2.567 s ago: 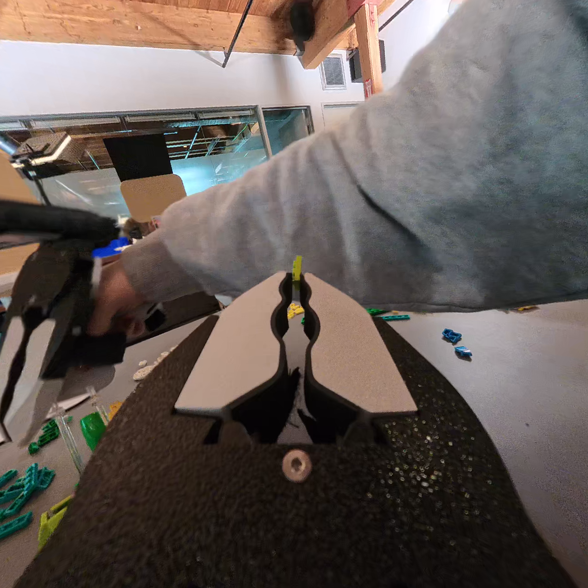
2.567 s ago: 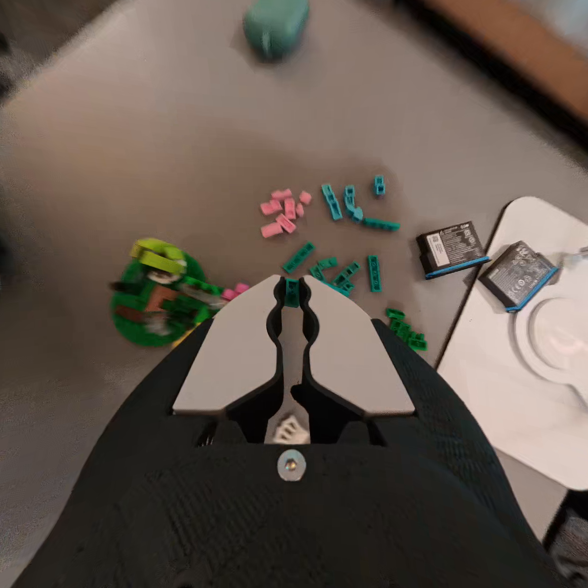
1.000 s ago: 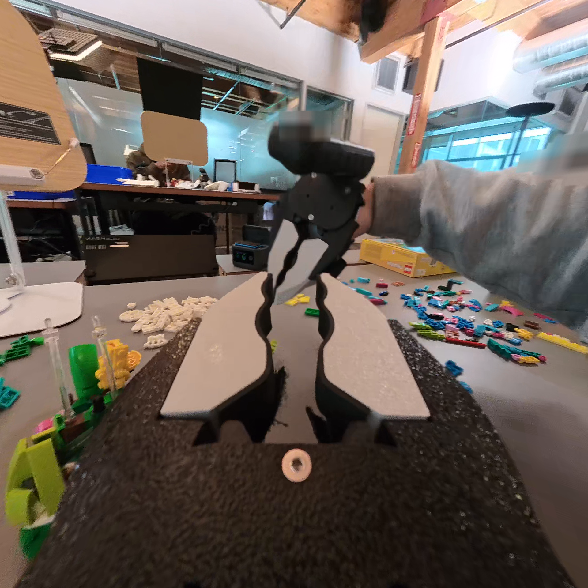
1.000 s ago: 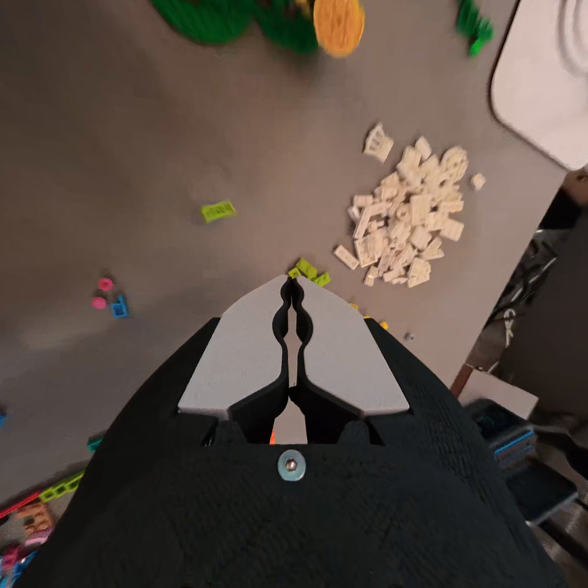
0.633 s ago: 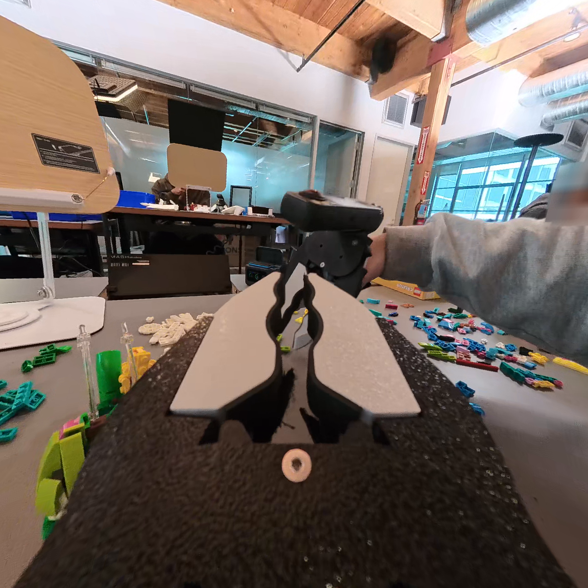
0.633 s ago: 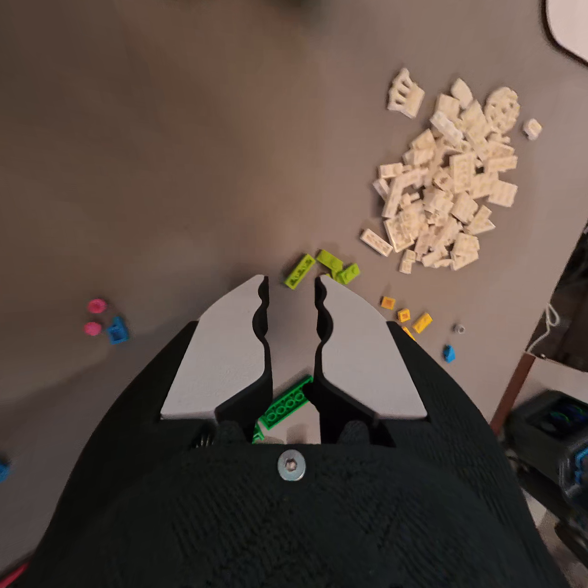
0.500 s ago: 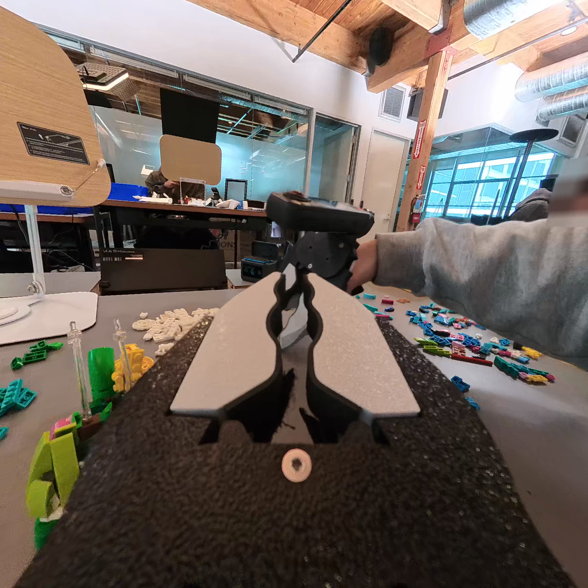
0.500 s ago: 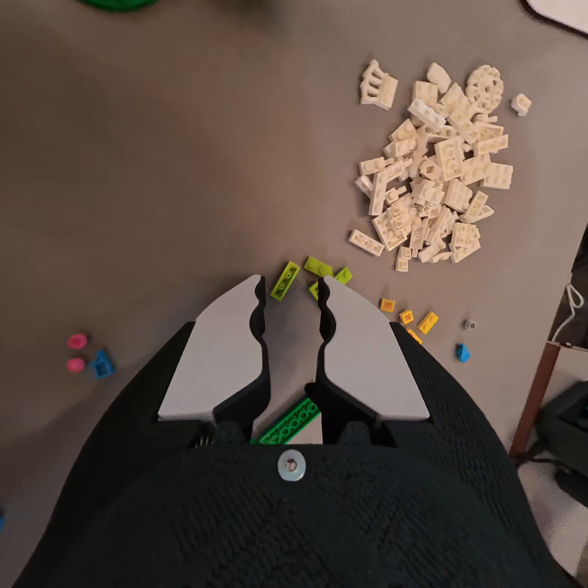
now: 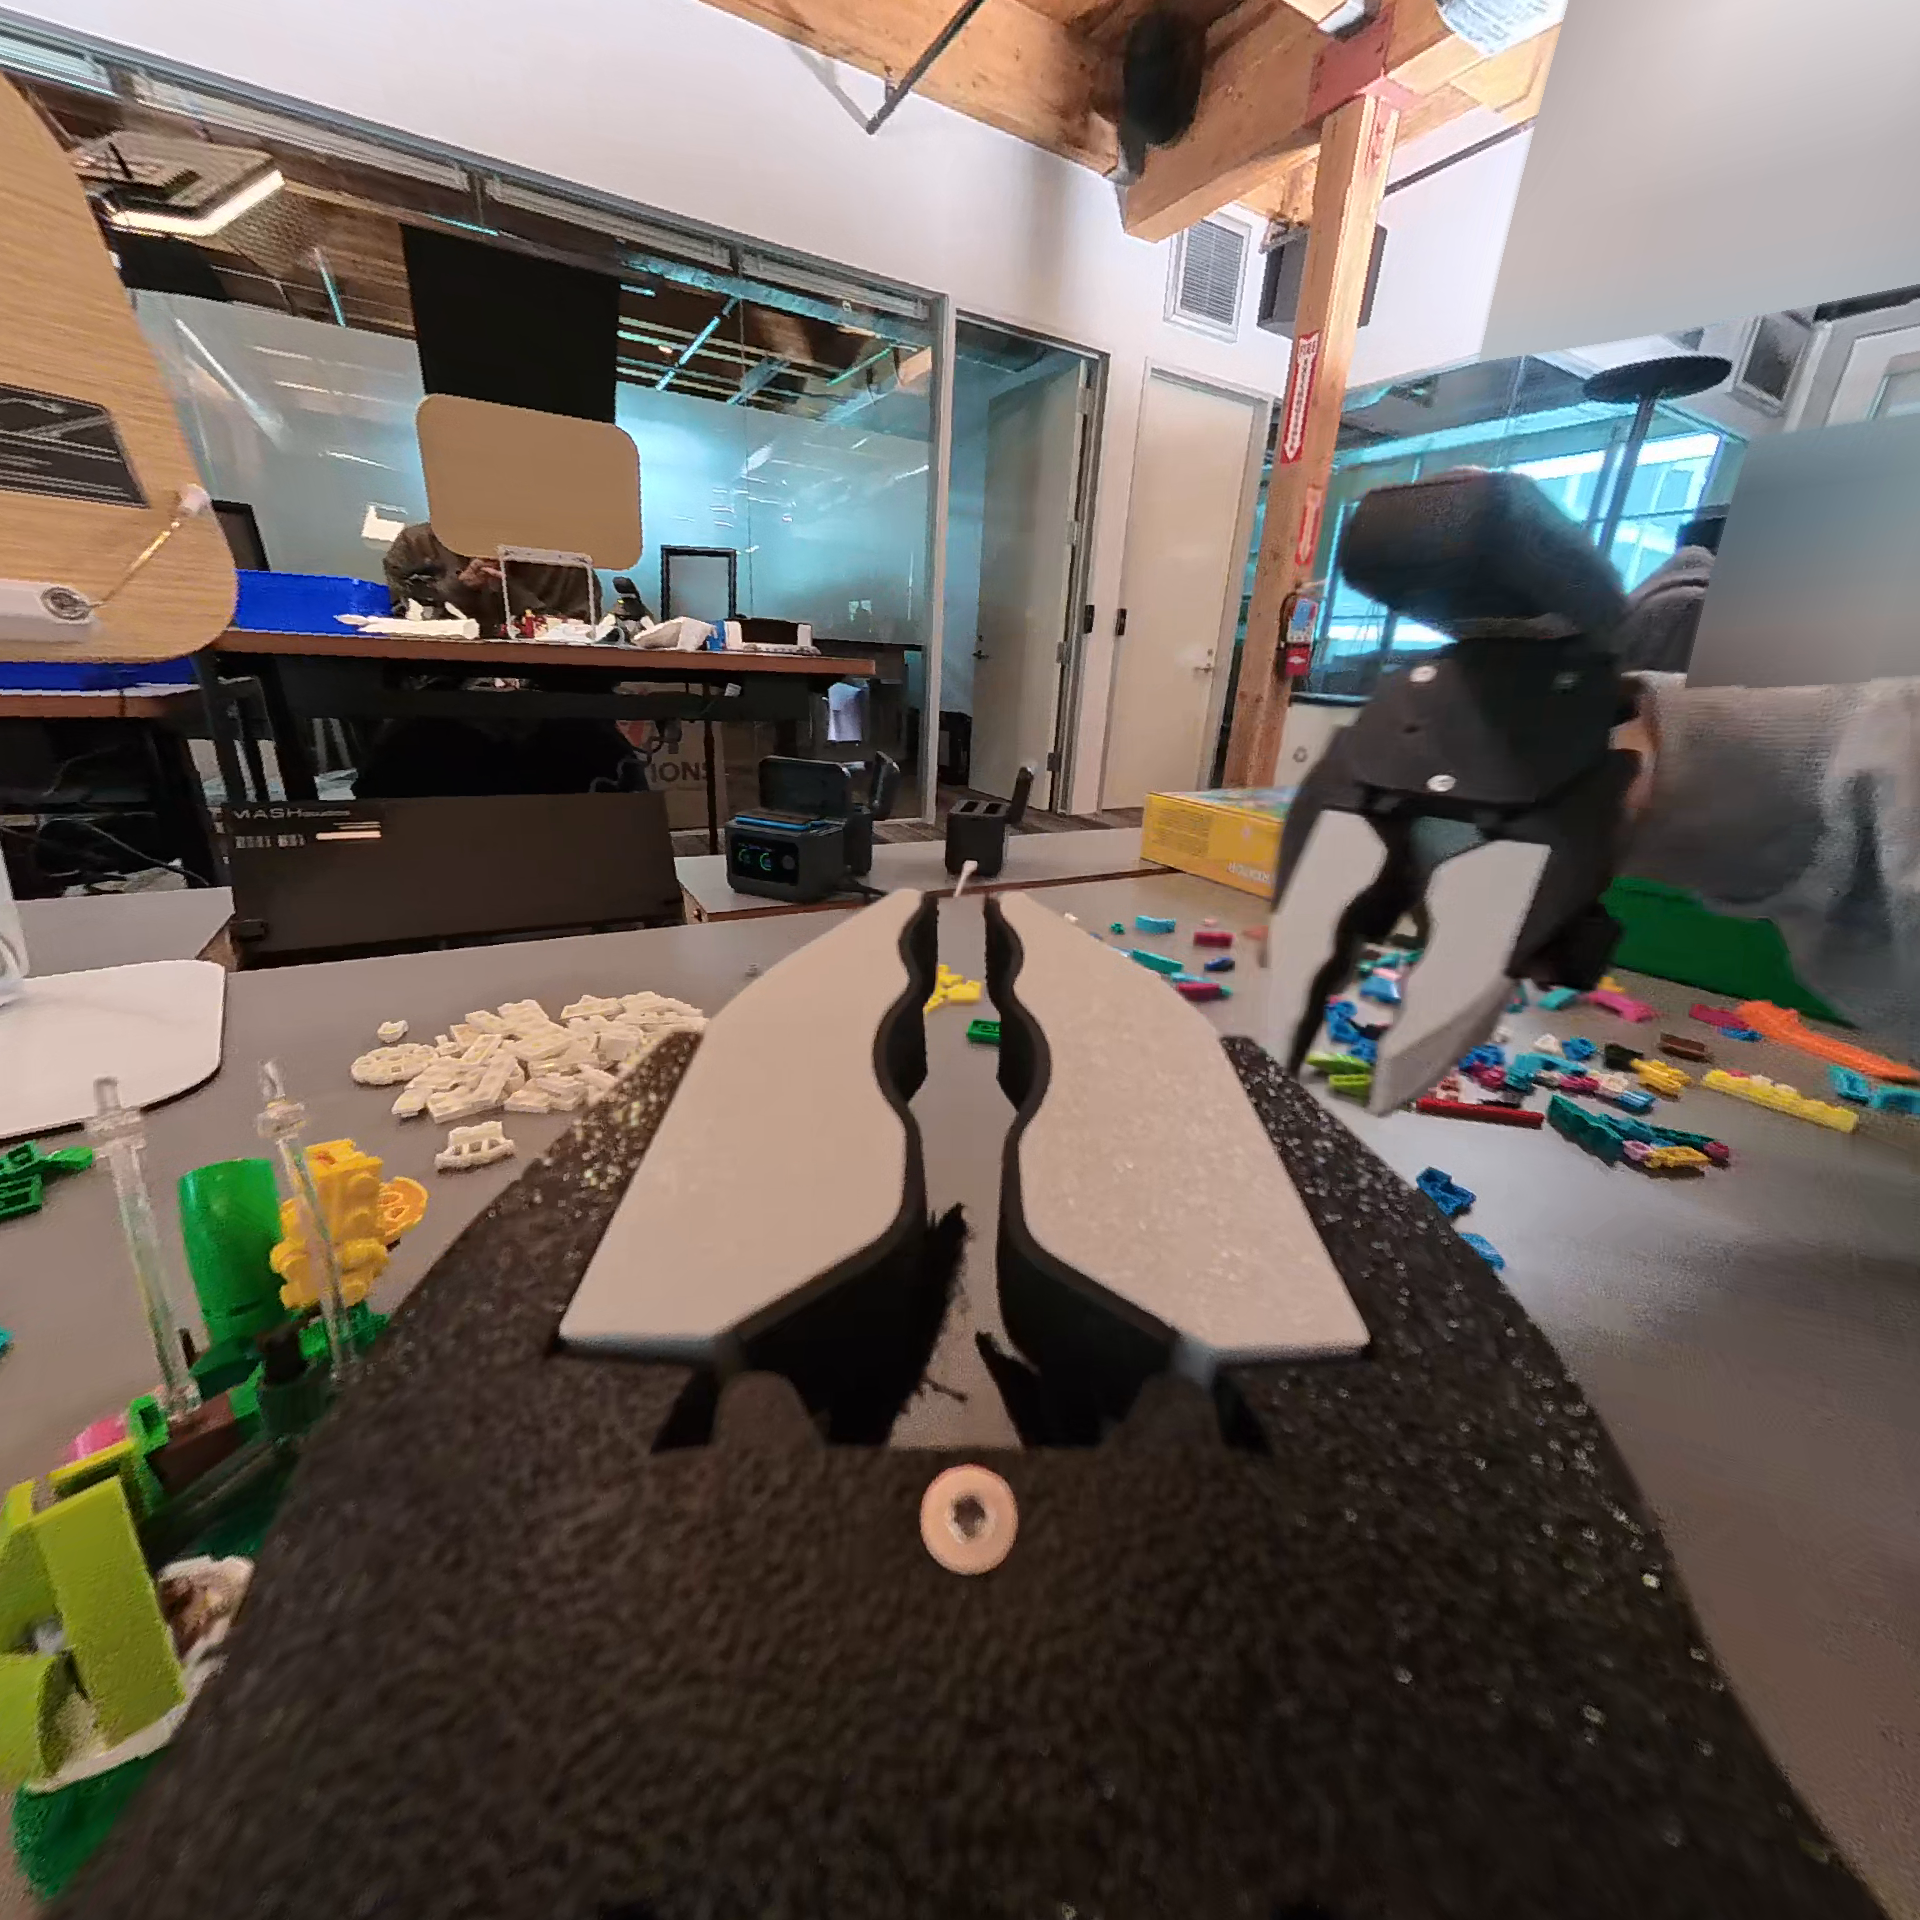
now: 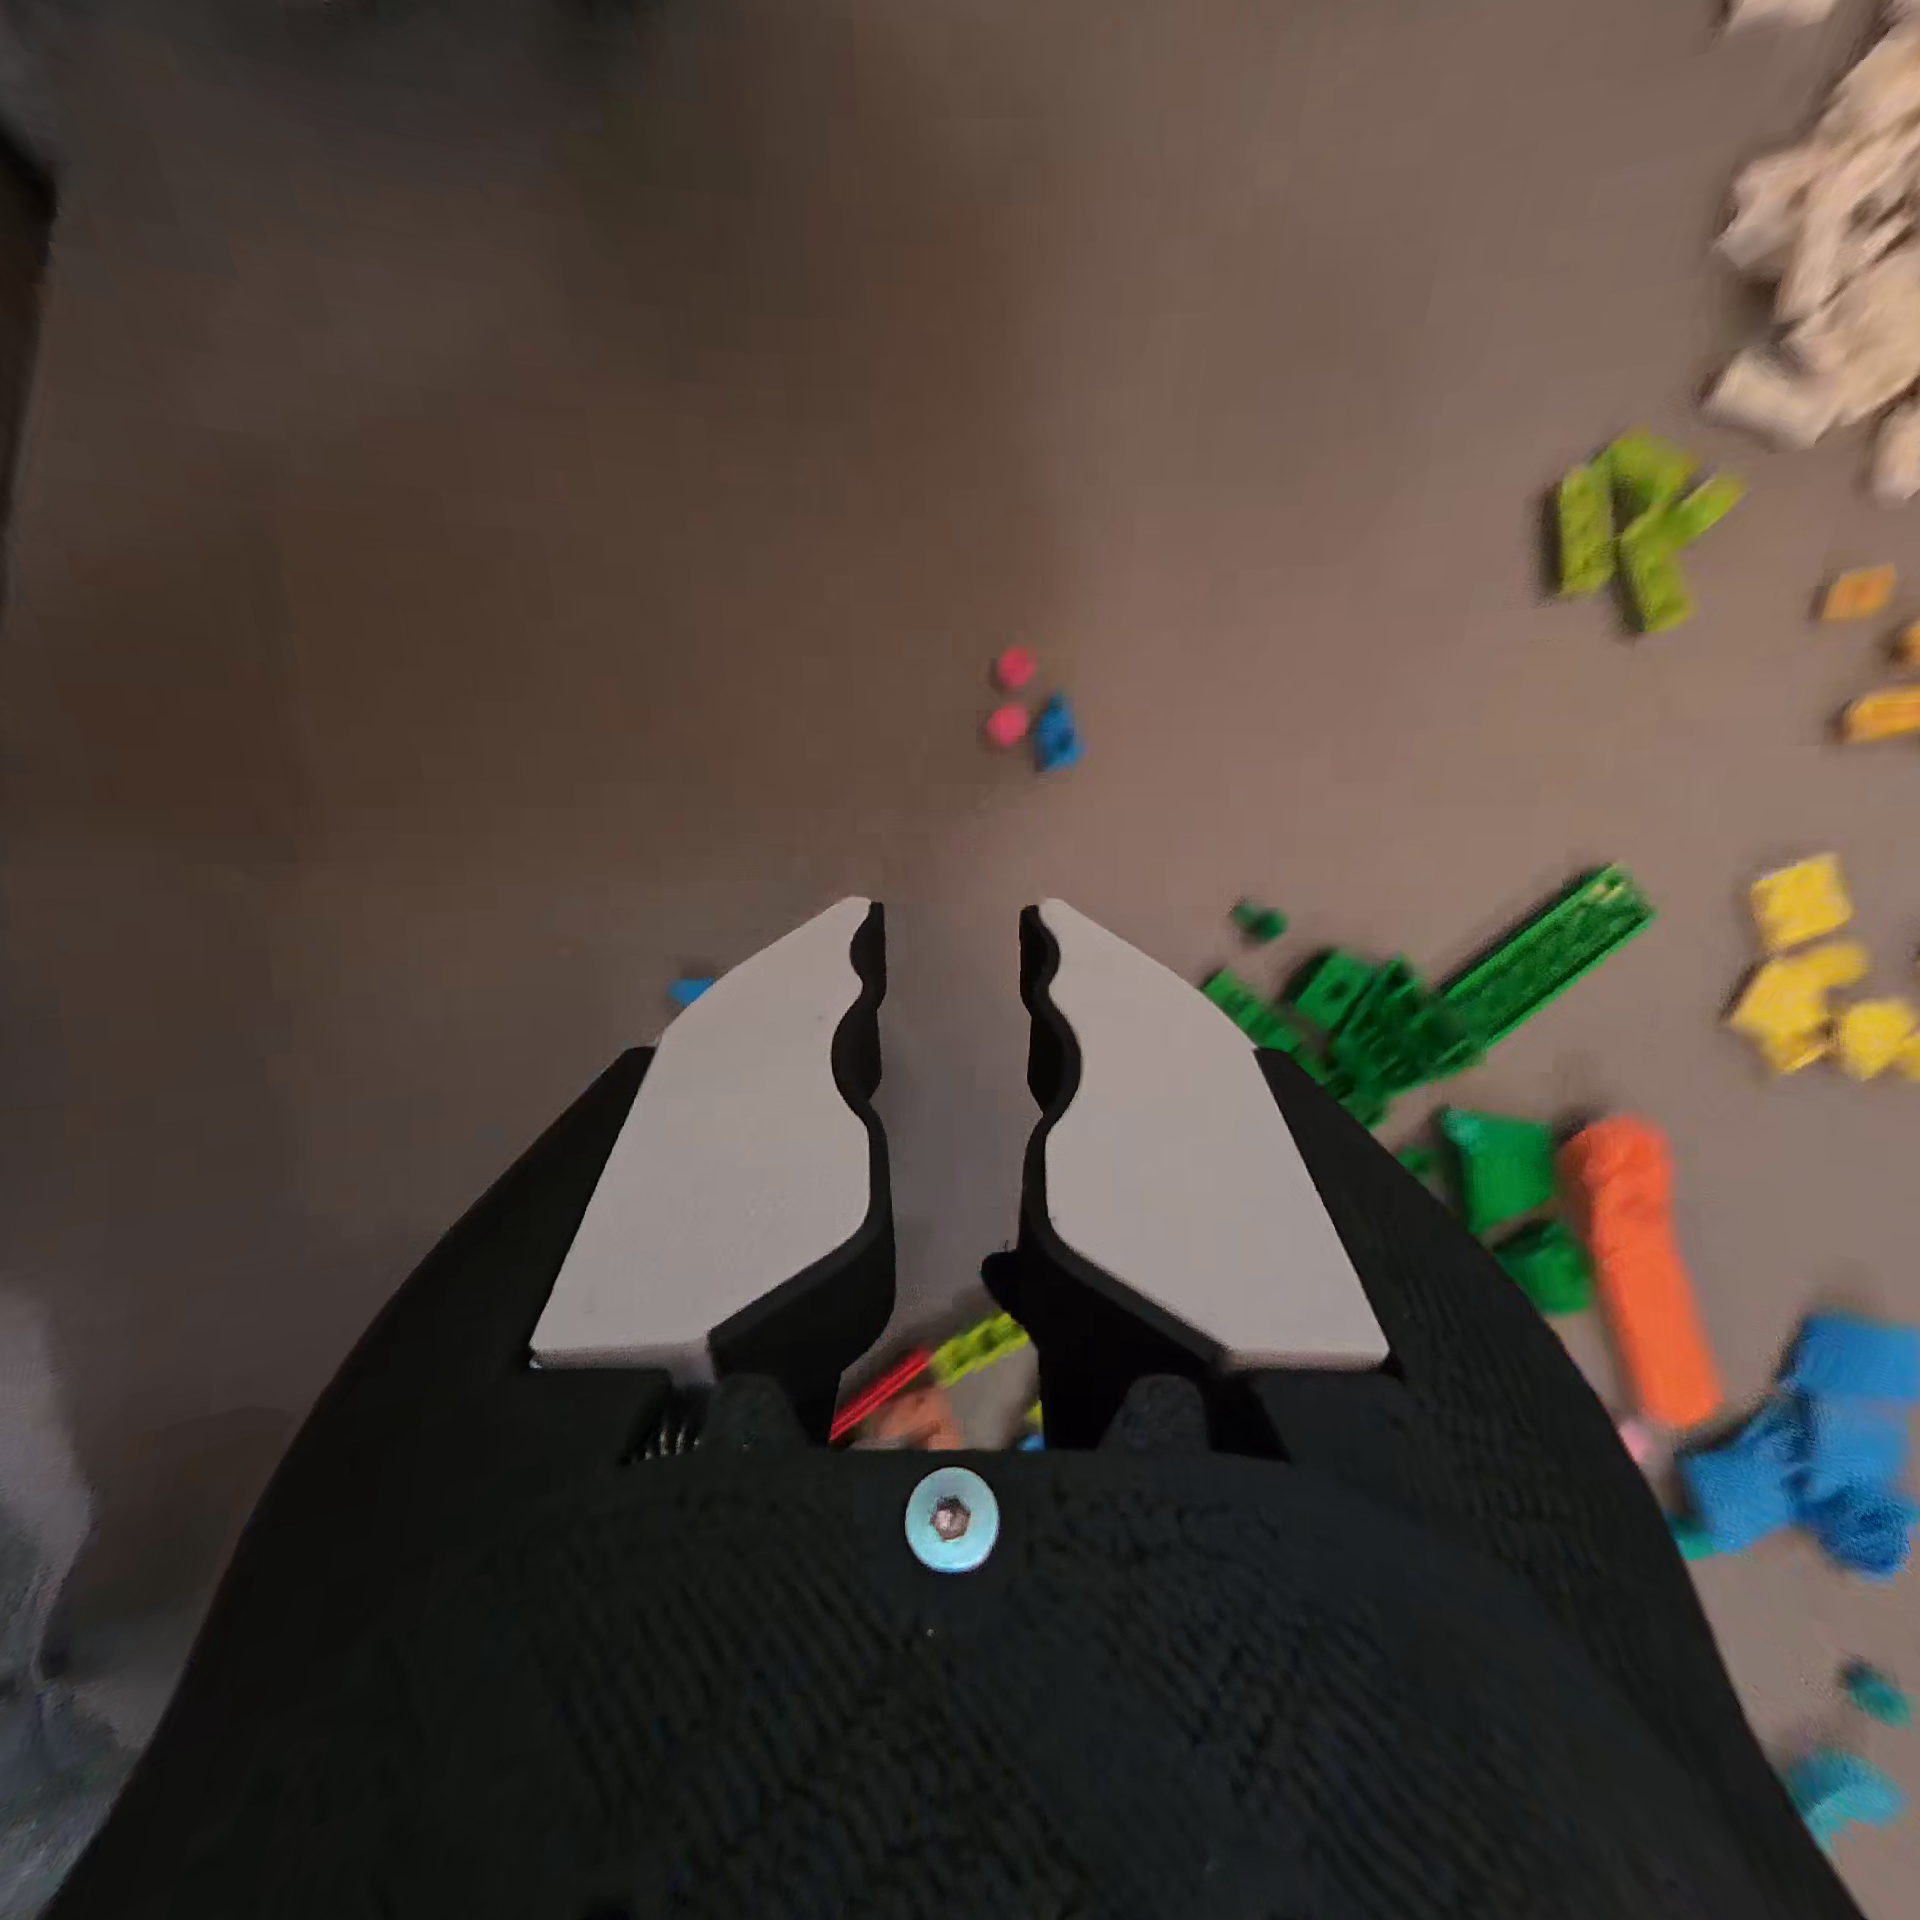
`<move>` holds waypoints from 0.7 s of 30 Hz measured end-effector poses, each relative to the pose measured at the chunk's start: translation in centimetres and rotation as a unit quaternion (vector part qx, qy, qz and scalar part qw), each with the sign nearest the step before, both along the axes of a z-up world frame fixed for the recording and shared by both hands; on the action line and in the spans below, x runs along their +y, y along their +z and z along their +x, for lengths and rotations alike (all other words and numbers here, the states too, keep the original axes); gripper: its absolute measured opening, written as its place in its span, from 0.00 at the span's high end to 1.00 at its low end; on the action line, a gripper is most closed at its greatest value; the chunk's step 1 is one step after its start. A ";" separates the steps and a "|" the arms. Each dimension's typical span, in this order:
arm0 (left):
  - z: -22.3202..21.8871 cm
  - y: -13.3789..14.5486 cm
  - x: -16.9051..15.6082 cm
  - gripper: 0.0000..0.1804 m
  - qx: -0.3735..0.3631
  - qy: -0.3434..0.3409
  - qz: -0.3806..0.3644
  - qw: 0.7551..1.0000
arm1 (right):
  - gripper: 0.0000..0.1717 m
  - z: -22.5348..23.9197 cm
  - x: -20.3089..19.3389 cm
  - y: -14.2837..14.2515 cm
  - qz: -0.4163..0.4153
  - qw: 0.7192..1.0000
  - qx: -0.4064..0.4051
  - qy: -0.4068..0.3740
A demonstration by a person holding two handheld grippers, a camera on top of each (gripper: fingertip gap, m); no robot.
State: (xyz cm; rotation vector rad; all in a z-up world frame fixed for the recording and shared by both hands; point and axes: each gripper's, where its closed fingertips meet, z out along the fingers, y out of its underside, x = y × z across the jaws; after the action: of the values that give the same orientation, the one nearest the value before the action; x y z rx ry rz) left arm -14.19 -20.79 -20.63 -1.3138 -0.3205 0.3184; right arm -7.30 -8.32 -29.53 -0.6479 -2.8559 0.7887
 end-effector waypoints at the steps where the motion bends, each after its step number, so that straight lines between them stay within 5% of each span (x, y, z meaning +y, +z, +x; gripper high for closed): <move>1: 0.1 -0.1 0.1 0.95 0.002 -0.003 -0.004 1.000 | 0.86 1.3 0.5 -0.3 0.002 1.000 -0.008 -0.010; 7: 0.6 -0.4 0.7 0.97 0.017 -0.011 -0.026 0.999 | 0.86 5.5 2.4 -2.5 0.040 0.999 0.000 -0.032; 21: 0.2 -0.9 0.9 0.99 0.030 0.006 -0.049 0.998 | 0.90 4.9 2.0 -3.7 -0.002 1.000 -0.002 -0.020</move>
State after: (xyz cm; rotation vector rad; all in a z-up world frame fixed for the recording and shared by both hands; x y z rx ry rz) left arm -14.01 -19.89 -21.49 -1.3963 -0.2647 0.3868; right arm -2.44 -6.30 -33.21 -0.7056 -2.8358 0.7889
